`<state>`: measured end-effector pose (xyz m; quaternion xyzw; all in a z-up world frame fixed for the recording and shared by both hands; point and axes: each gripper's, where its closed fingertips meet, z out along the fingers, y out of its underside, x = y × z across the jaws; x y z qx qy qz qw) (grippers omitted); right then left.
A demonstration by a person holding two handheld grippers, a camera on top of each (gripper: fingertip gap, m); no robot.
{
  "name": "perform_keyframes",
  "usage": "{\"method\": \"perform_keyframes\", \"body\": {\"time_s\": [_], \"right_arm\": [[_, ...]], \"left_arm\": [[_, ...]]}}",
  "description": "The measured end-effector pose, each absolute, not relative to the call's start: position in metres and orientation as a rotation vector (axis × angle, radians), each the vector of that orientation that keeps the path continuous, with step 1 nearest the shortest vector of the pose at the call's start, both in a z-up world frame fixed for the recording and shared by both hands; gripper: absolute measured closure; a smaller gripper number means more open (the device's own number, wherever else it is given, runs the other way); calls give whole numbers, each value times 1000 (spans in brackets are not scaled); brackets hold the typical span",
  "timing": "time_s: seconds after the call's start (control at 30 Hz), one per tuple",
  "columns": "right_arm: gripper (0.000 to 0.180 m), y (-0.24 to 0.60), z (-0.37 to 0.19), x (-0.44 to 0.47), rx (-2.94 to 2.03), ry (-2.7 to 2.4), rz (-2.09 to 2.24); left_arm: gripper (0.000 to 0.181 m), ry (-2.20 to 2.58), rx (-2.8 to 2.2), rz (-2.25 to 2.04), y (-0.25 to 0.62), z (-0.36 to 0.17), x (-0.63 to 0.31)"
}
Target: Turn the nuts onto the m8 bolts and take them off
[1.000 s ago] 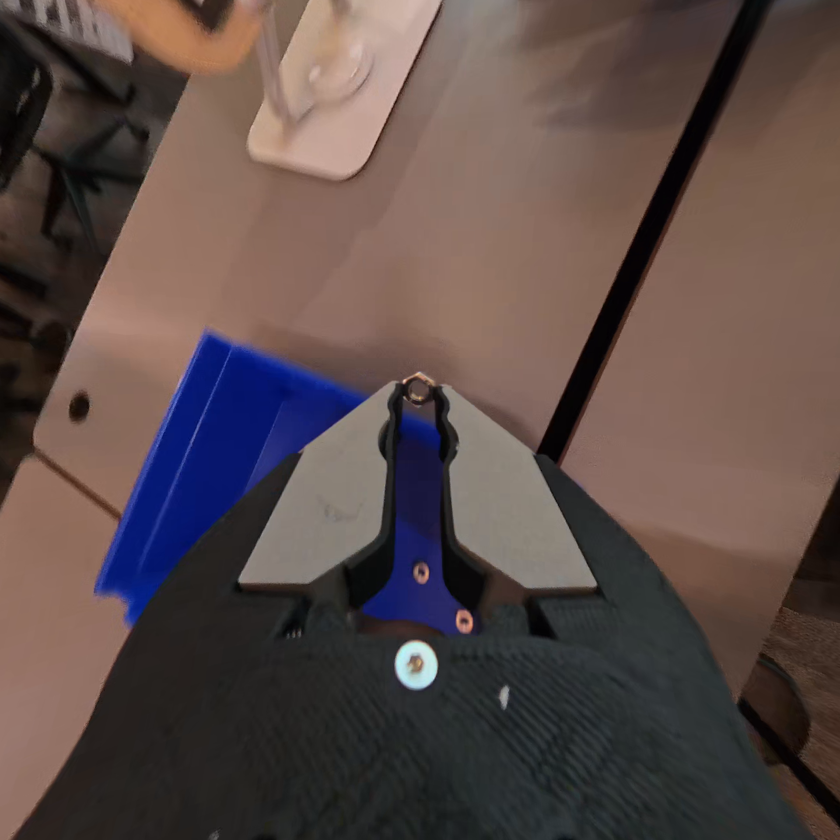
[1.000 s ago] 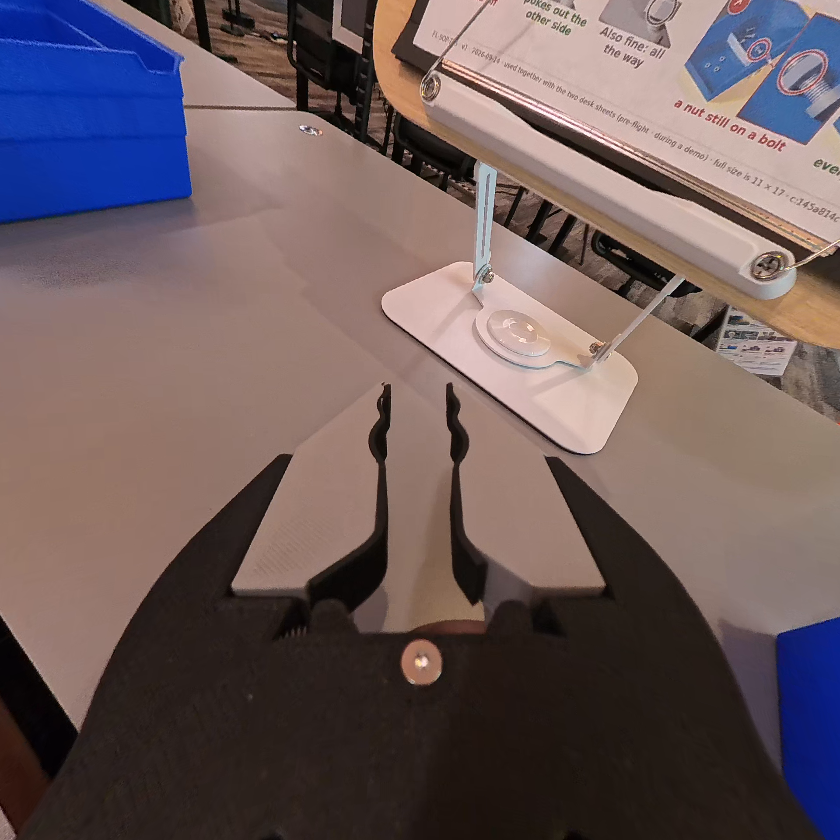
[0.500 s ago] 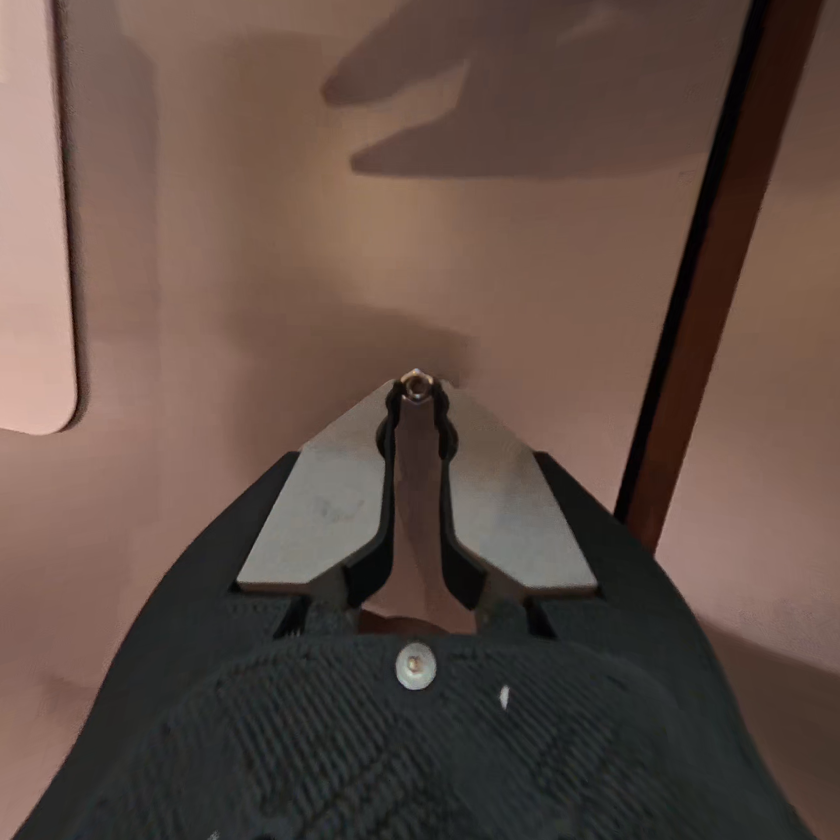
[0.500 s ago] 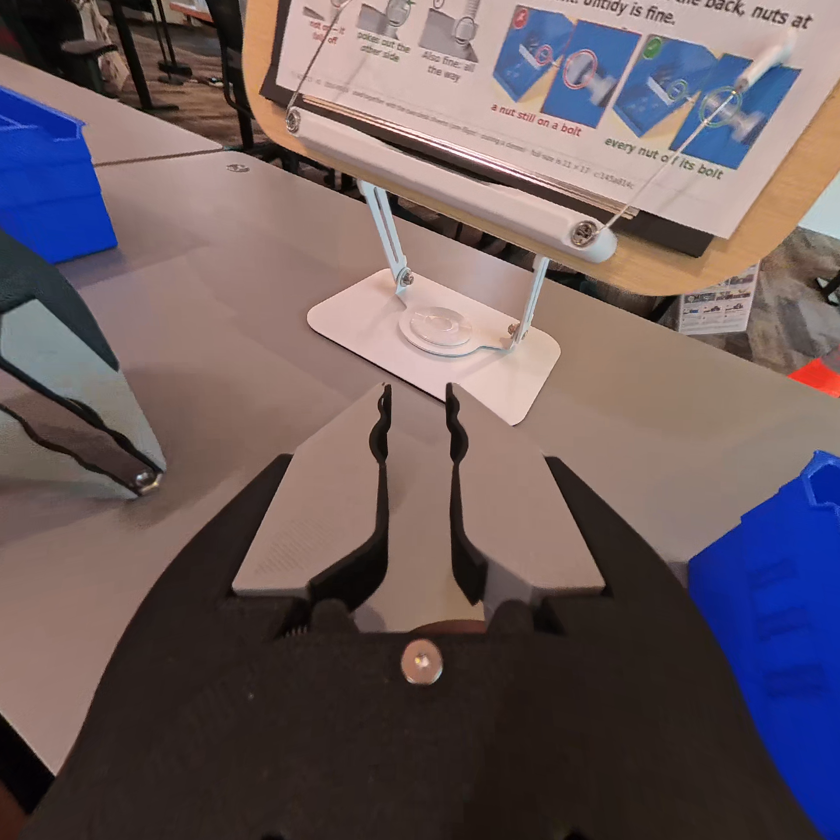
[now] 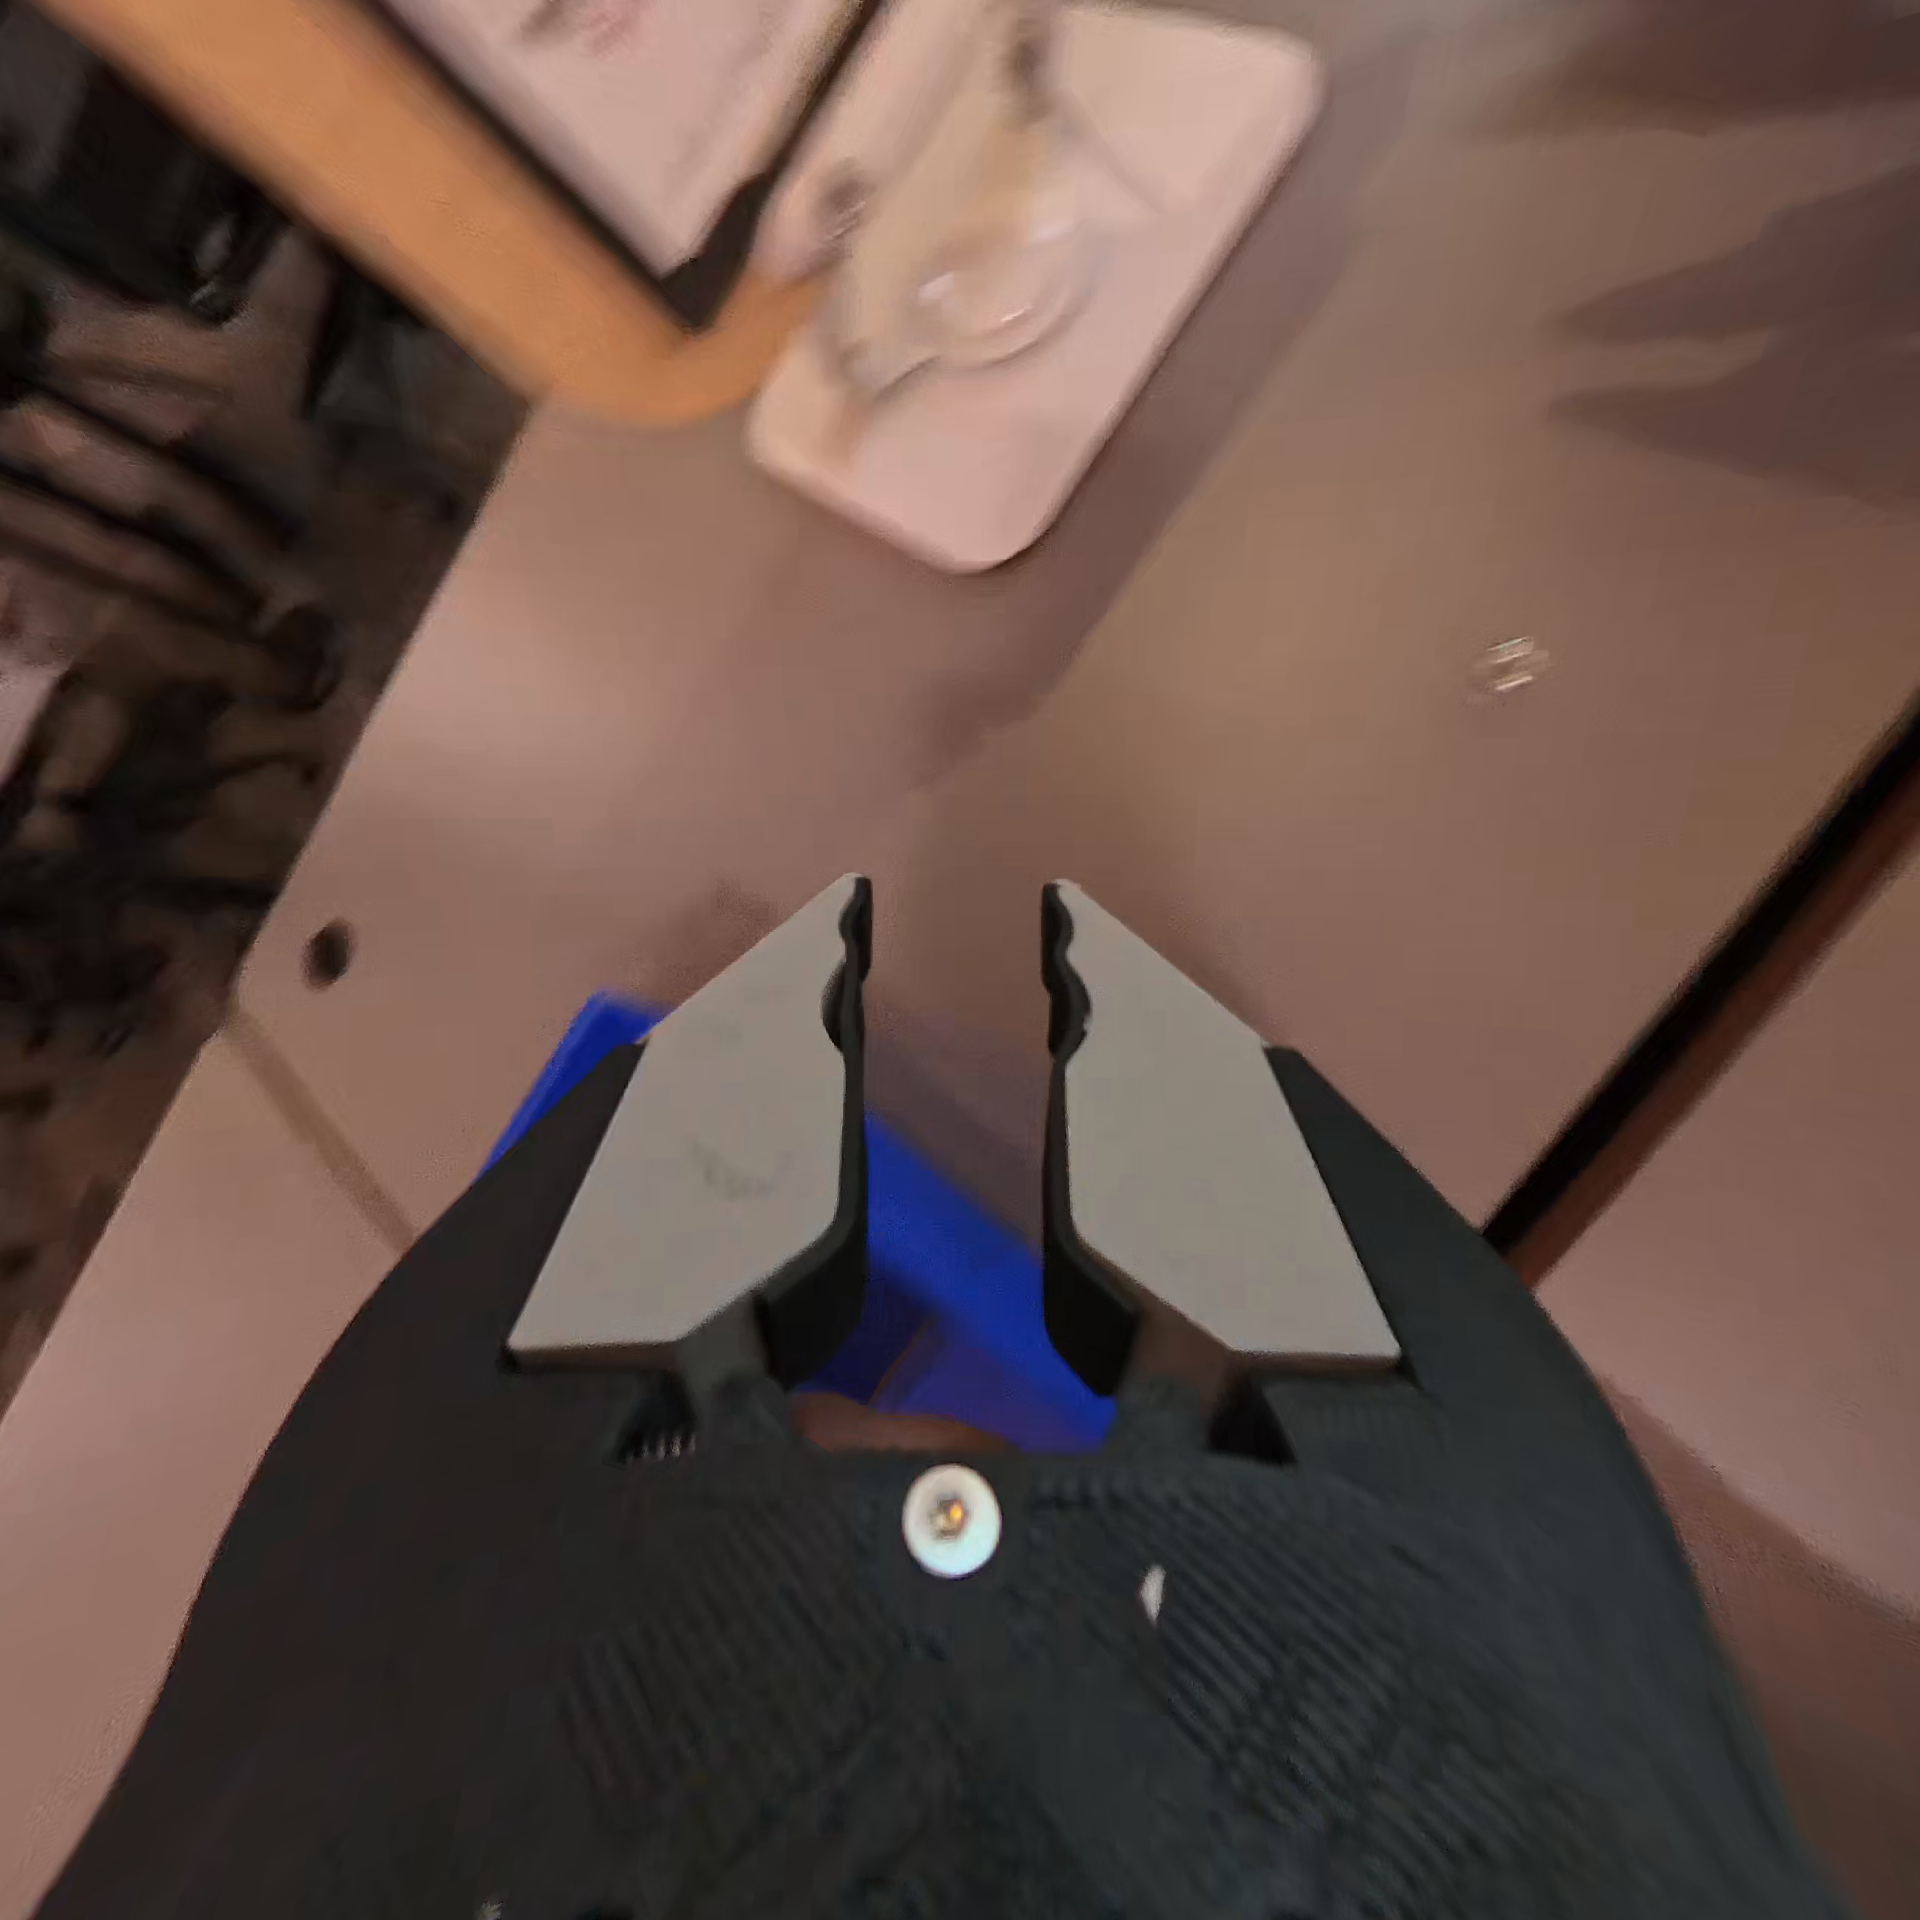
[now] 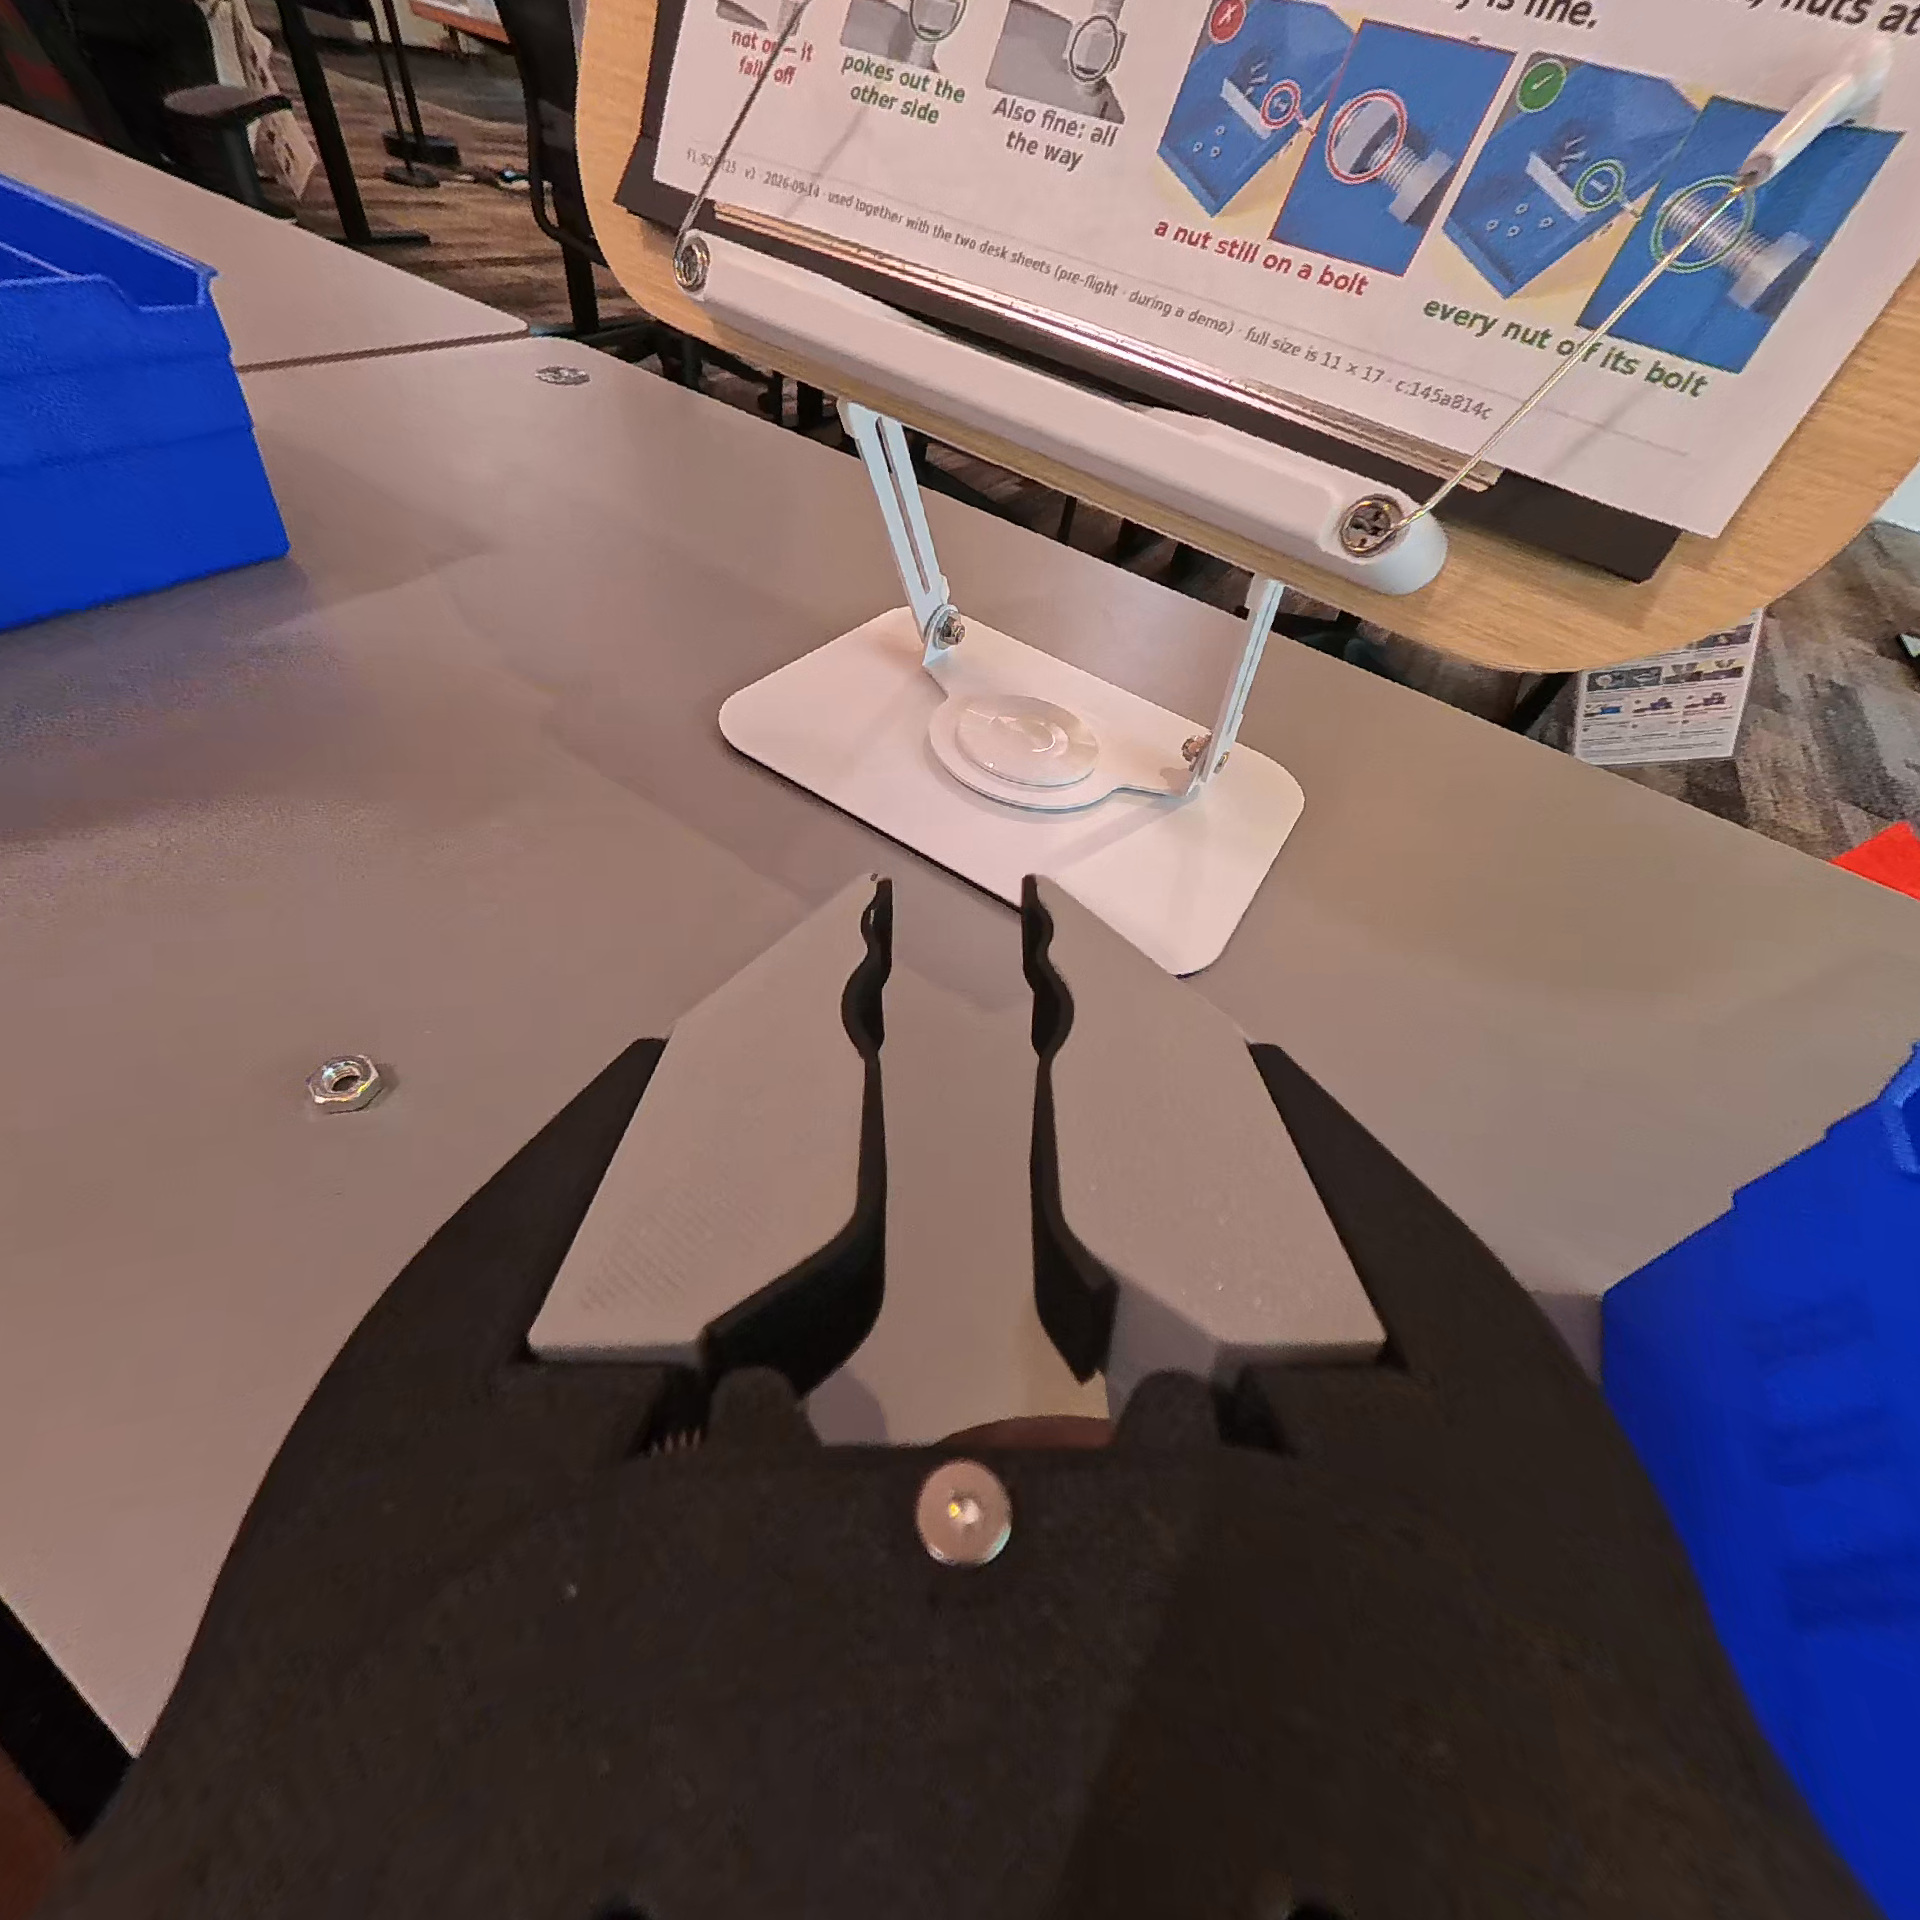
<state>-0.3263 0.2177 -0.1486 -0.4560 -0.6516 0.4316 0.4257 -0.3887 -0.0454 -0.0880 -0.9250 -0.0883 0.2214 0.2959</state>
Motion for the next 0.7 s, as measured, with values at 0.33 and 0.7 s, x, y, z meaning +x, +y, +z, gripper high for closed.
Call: {"method": "perform_keyframes", "body": {"time_s": [0.33, 0.7], "right_arm": [[158, 211, -159, -329, -1130, -1676, 1045], [159, 206, -158, -331, -1130, -1683, 1065]], "left_arm": [[146, -806, -2811, 374, -225, -188, -473], [153, -823, -3009, 107, -218, -247, -486]]}}
